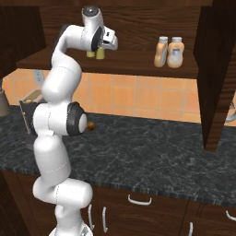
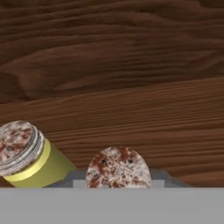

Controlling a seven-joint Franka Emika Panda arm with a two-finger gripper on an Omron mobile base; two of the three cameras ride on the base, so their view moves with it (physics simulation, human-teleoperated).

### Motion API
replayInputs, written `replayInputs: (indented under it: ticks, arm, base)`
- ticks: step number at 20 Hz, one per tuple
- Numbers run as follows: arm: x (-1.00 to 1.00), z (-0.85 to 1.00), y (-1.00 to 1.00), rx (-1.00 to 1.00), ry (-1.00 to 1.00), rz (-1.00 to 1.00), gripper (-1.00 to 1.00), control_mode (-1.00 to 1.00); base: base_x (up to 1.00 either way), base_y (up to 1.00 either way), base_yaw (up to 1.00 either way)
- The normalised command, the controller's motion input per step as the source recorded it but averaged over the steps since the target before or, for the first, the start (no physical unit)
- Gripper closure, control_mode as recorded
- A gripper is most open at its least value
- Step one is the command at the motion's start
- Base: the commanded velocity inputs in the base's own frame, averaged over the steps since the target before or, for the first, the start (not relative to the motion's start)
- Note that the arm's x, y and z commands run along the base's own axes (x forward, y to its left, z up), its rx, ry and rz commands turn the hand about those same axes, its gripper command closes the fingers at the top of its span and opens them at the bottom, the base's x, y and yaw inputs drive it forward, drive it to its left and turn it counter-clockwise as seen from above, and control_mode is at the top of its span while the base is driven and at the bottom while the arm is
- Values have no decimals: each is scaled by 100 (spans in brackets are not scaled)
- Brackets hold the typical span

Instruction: Put the shaker and condiment bottle from the counter next to their counterparts in the cabinet.

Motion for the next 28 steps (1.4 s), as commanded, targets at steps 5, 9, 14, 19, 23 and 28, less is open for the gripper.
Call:
replayInputs:
  ticks: [5,9,14,19,23,28]
  arm:
    - [8,-38,23,3,9,0,-100,-100]
    - [30,-30,1,5,11,0,-100,-100]
    - [25,-15,0,4,5,0,-100,-100]
    - [13,0,0,2,1,0,-100,-100]
    - [3,0,0,2,0,0,-100,-100]
    - [4,5,0,1,0,0,-100,-100]
  base:
    - [0,0,0]
    - [0,0,0]
    - [0,0,0]
    - [0,0,0]
    - [0,0,0]
    - [0,0,0]
